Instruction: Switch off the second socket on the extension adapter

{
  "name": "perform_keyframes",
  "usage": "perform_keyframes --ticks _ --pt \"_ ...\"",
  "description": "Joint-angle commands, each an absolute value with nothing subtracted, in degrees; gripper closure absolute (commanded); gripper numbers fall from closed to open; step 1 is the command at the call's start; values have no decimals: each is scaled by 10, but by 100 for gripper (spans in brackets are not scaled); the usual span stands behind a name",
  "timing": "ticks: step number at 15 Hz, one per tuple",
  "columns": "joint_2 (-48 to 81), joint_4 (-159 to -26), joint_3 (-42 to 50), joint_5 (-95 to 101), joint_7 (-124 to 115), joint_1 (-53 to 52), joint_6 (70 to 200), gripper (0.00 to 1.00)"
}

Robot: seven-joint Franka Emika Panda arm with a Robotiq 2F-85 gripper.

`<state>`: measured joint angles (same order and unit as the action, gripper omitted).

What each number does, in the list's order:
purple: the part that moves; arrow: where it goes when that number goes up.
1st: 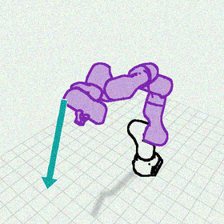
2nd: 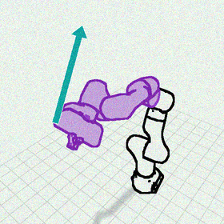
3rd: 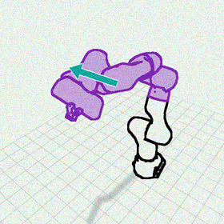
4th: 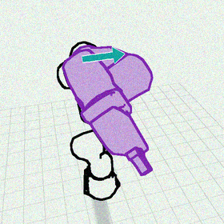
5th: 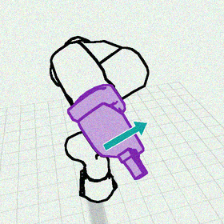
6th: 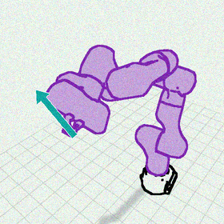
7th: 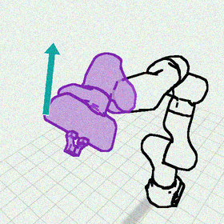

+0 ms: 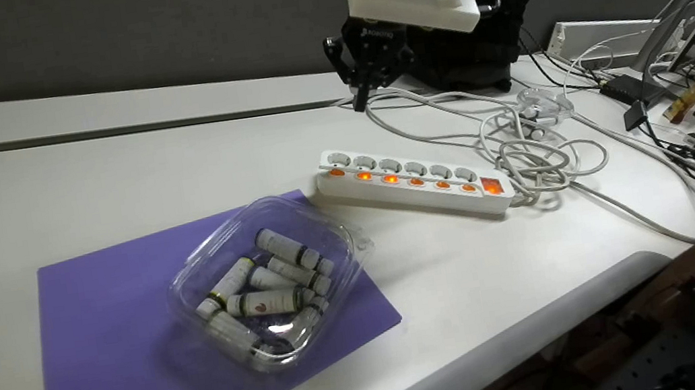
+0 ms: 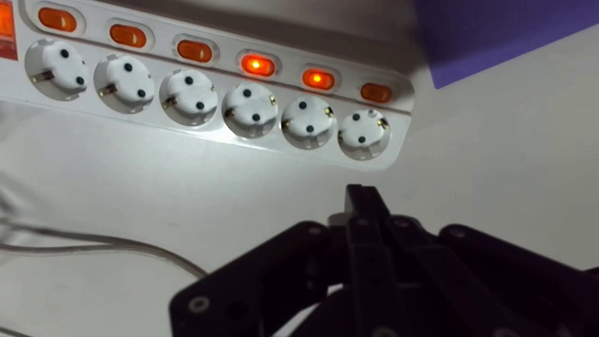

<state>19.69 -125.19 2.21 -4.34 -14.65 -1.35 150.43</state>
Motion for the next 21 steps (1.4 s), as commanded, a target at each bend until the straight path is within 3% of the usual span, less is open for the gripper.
perform_keyframes --ticks 1,15,21 --pt "202 -1288 40 -23 -159 -21 1534 100" --pt "271 -1299 40 1 -70 -20 1575 100" --pt "240 -1348 33 30 -20 -24 1617 100"
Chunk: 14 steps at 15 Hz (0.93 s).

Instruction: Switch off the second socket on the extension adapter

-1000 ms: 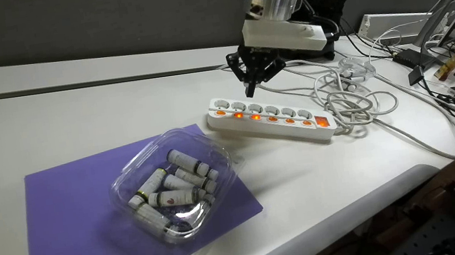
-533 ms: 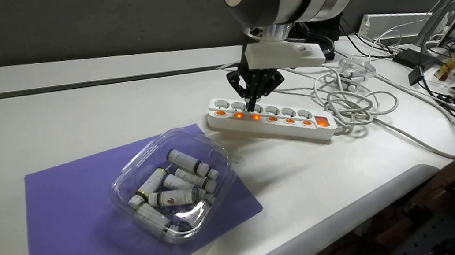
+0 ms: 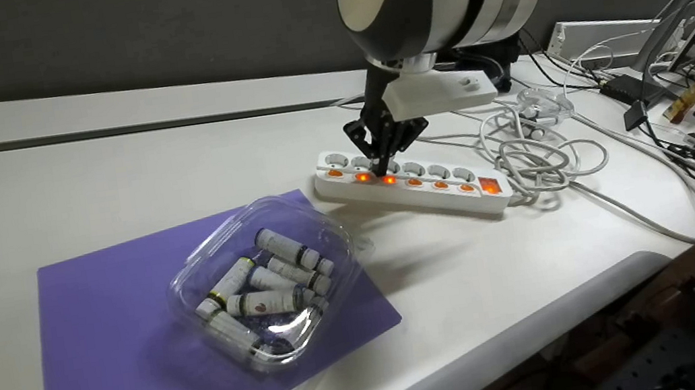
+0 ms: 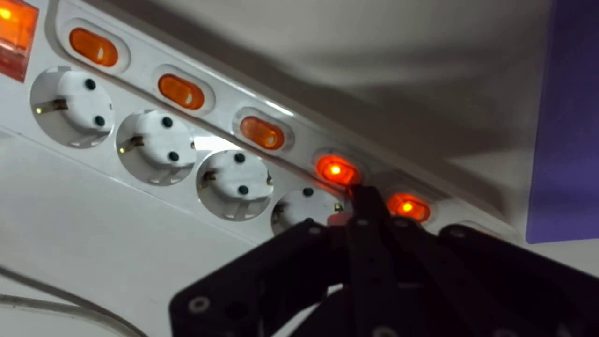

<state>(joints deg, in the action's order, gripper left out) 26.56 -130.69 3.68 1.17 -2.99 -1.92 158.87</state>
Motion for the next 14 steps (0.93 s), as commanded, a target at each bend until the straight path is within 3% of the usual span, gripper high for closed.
perform_keyframes --ticks 1,14 --pt "263 -1313 32 18 -25 -16 1597 99" --pt "247 -1352 -54 -35 64 40 1648 100"
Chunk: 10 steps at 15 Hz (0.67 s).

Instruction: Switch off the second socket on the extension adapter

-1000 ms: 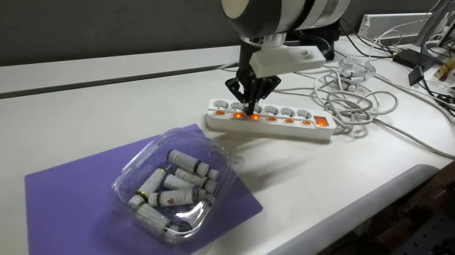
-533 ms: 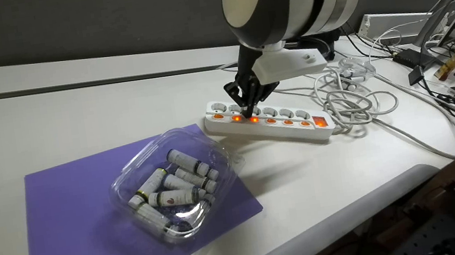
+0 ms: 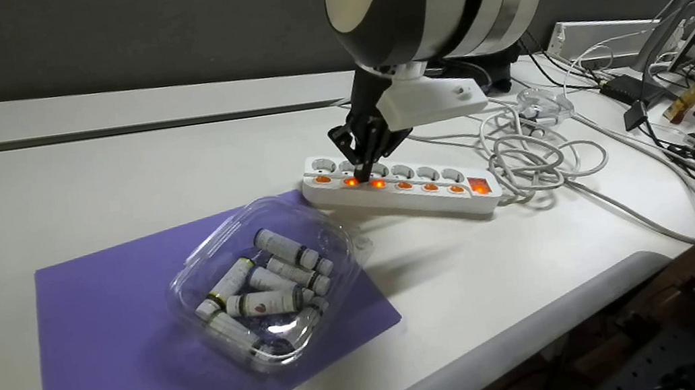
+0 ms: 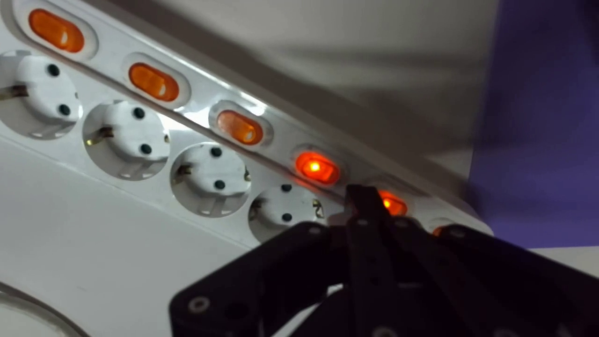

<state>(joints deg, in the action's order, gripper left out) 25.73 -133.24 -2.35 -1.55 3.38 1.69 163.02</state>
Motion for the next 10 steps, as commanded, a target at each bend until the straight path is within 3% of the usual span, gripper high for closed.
perform_keyframes --ticks 1,10 --pt "245 -1357 -61 -40 70 45 1649 100" --pt "221 -1394 -97 -72 94 69 1666 100"
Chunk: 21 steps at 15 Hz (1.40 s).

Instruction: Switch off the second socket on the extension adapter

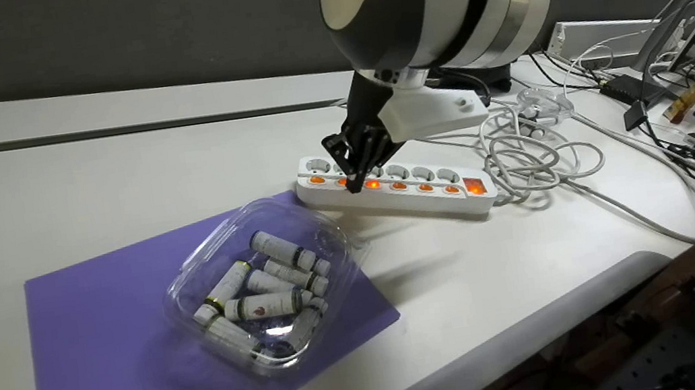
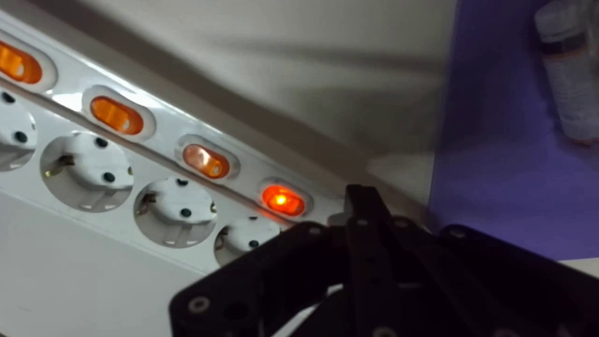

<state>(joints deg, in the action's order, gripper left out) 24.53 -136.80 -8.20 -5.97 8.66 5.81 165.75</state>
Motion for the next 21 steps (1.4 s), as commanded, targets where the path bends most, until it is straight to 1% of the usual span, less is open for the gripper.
perform_keyframes --ticks 1,8,9,13,21 --pt "220 -1395 -101 -75 95 70 1667 100" --pt "202 -1385 -100 -79 85 65 1637 100" --pt "225 -1379 -98 -75 91 61 1657 99" --pt "220 -1374 -101 -80 95 62 1645 100" --pt "222 -1363 -108 -90 93 65 1661 100"
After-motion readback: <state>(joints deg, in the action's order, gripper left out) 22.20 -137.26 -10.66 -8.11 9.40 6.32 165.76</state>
